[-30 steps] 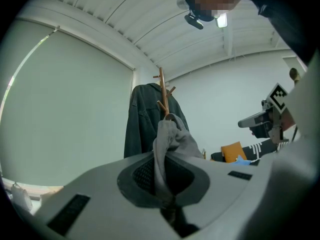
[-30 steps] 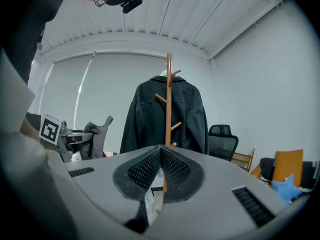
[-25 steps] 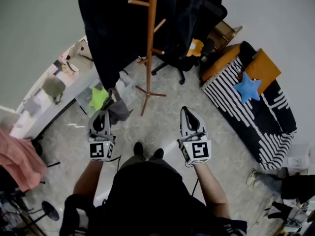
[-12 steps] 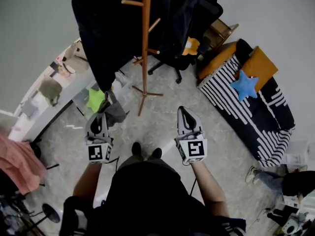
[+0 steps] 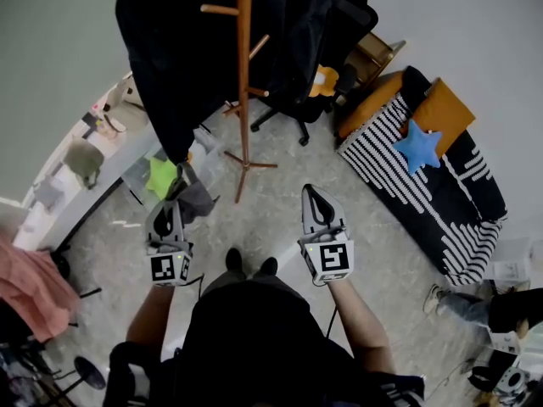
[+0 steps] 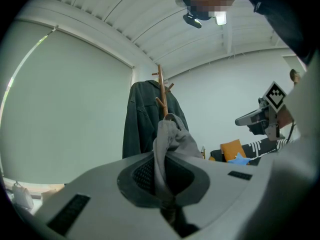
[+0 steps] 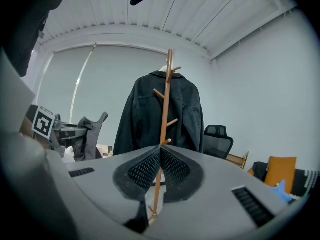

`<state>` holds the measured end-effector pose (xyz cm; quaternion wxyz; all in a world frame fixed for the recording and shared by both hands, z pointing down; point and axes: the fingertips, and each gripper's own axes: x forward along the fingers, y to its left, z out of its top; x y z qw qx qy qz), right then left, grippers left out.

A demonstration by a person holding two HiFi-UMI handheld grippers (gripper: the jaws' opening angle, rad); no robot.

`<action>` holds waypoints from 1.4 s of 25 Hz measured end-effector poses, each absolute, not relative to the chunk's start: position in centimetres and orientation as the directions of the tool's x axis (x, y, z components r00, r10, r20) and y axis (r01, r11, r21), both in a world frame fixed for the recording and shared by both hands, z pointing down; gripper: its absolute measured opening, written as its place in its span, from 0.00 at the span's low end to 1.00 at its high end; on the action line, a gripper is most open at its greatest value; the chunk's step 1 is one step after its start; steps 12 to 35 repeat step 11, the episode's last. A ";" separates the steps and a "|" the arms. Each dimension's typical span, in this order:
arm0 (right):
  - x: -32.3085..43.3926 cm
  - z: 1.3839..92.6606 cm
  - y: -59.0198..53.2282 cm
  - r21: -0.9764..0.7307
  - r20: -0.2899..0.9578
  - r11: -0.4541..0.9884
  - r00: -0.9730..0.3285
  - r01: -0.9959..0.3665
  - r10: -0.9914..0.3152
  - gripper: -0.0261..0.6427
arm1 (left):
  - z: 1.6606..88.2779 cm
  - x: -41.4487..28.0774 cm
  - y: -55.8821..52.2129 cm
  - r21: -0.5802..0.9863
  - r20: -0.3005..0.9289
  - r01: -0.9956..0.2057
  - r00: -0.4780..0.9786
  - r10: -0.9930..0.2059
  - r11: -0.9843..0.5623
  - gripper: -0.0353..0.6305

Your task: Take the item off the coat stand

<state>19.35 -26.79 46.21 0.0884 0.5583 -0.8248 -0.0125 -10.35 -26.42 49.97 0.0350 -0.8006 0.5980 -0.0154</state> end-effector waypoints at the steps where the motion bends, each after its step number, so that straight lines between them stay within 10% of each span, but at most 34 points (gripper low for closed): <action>1: 19.3 46.2 -26.8 0.123 0.132 0.377 -0.362 -0.918 -0.923 0.06 | 50.0 -10.3 -26.5 -0.075 -0.016 -0.956 0.286 -0.958 -0.284 0.09; 35: 19.7 46.2 -27.0 0.140 0.139 0.376 -0.358 -0.916 -0.923 0.06 | 49.9 -9.8 -26.5 -0.077 -0.012 -0.956 0.284 -0.959 -0.282 0.09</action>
